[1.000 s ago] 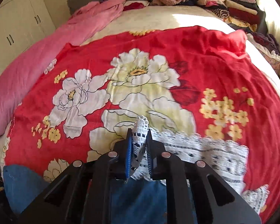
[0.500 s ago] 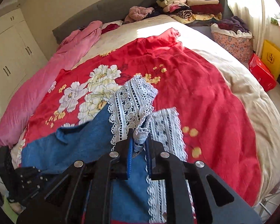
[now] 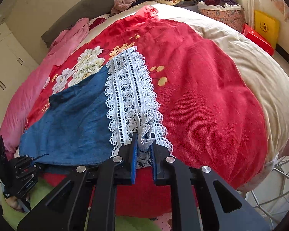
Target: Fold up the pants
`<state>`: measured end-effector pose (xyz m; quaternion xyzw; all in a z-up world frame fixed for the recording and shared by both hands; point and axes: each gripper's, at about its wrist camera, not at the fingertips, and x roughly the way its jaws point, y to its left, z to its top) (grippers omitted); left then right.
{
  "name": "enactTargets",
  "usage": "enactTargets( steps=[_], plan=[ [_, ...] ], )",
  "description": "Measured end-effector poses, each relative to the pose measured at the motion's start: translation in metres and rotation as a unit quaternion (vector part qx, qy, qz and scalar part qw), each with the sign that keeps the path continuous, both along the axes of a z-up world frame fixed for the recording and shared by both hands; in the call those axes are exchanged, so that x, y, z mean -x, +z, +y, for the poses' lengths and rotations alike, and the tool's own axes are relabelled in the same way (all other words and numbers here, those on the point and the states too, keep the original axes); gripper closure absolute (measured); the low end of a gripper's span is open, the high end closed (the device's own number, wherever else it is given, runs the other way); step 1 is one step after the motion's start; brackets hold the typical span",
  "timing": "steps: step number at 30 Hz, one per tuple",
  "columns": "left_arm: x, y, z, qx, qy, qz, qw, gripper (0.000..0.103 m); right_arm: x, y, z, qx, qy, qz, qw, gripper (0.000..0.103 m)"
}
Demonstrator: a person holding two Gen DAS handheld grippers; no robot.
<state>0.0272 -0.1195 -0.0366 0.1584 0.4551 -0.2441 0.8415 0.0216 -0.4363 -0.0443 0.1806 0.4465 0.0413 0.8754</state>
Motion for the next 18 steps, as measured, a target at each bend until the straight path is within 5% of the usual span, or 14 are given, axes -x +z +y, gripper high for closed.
enactTargets(
  steps=[3,4,5,6,9,10,14,18],
  plan=[
    [0.002,-0.005,-0.001,-0.004,-0.005,0.005,1.0000,0.096,0.002,-0.010,-0.001,0.012,-0.003,-0.001,1.000,0.089],
    [0.005,-0.003,-0.001,-0.002,-0.006,0.004,1.0000,0.085,0.003,-0.009,-0.003,0.009,-0.006,-0.001,1.000,0.088],
    [0.008,0.000,0.002,0.004,-0.005,0.004,1.0000,0.061,0.005,-0.006,-0.004,0.018,-0.011,-0.001,1.000,0.078],
    [0.012,0.007,0.008,0.018,-0.001,0.001,0.9998,0.053,0.007,0.000,-0.005,0.031,-0.016,-0.005,0.999,0.067],
    [0.024,0.028,0.030,0.054,0.020,-0.030,0.9979,0.046,0.015,0.026,-0.009,0.053,-0.023,-0.046,0.997,0.063],
    [0.026,0.035,0.040,0.062,0.034,-0.045,0.9965,0.035,0.017,0.035,-0.007,0.059,-0.019,-0.064,0.996,0.061],
    [0.024,0.055,0.095,0.066,0.136,-0.083,0.9850,0.024,0.010,0.048,0.017,0.066,0.031,-0.091,0.993,0.054],
    [0.010,0.053,0.166,0.055,0.279,-0.077,0.9556,0.020,-0.003,0.039,0.046,0.084,0.079,-0.082,0.990,0.054]
  ],
)
